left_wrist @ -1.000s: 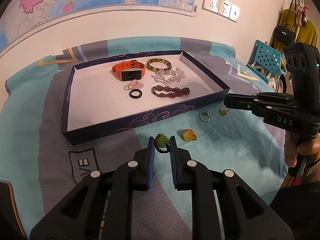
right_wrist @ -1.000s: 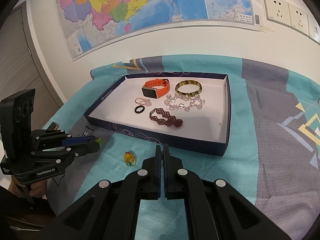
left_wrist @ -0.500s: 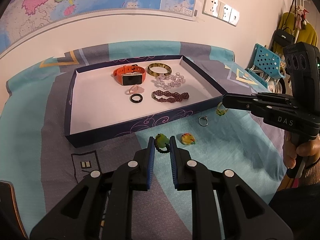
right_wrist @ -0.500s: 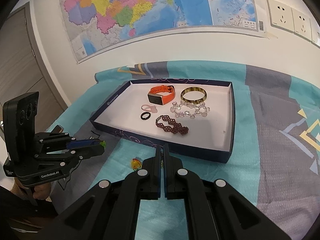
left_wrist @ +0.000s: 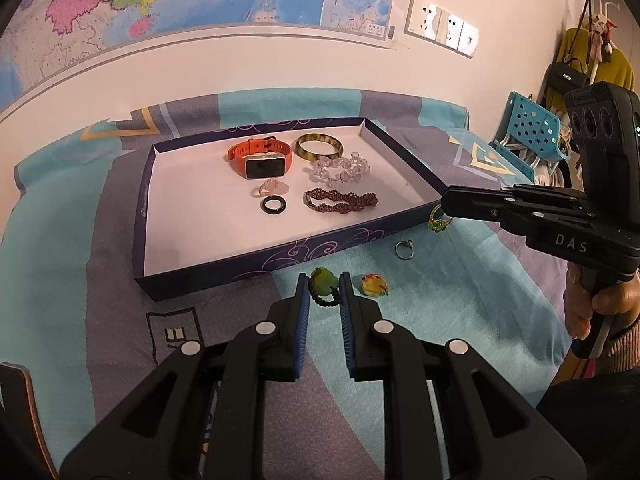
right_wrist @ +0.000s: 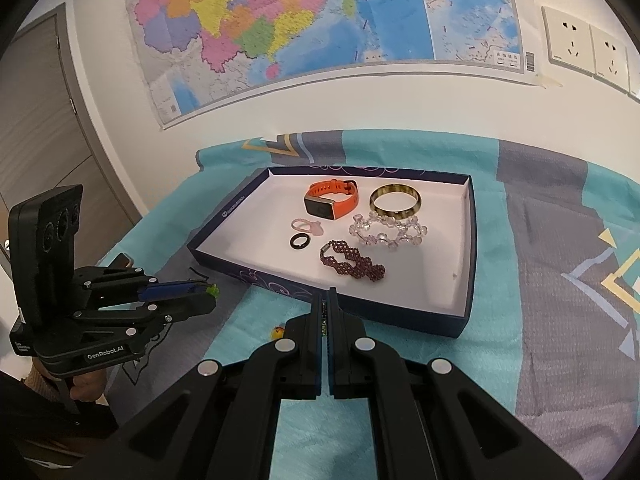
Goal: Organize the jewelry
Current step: 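Carry the green ring toward the box with the left gripper while the right gripper carries the gold ring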
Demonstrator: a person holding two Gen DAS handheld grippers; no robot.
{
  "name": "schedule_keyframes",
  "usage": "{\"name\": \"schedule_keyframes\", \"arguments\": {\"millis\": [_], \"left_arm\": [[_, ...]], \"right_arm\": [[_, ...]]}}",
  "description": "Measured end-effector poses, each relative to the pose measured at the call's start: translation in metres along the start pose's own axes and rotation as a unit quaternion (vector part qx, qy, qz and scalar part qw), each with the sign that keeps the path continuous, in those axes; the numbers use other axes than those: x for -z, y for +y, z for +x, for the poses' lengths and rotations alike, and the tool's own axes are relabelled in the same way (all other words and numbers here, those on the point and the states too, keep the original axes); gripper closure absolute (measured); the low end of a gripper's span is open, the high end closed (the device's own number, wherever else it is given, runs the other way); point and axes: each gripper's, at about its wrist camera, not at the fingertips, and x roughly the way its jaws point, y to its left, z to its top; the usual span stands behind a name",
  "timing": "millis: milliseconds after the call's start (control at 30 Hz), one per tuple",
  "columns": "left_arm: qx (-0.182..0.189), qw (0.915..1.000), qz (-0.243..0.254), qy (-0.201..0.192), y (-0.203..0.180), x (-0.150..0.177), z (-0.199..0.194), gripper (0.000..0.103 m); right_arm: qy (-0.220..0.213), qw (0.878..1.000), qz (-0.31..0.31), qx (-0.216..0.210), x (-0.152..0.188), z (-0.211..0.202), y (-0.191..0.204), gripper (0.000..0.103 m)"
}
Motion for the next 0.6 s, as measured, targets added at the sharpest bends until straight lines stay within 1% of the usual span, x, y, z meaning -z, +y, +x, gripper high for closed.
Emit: {"name": "schedule_keyframes", "arguments": {"millis": [600], "left_arm": [[-0.001, 1.0, 0.001, -0.009, -0.0004, -0.0059, -0.0047, 0.088]], "right_arm": [[-0.004, 1.0, -0.009, -0.005, -0.0046, 0.0028, 0.0061, 0.102]]}}
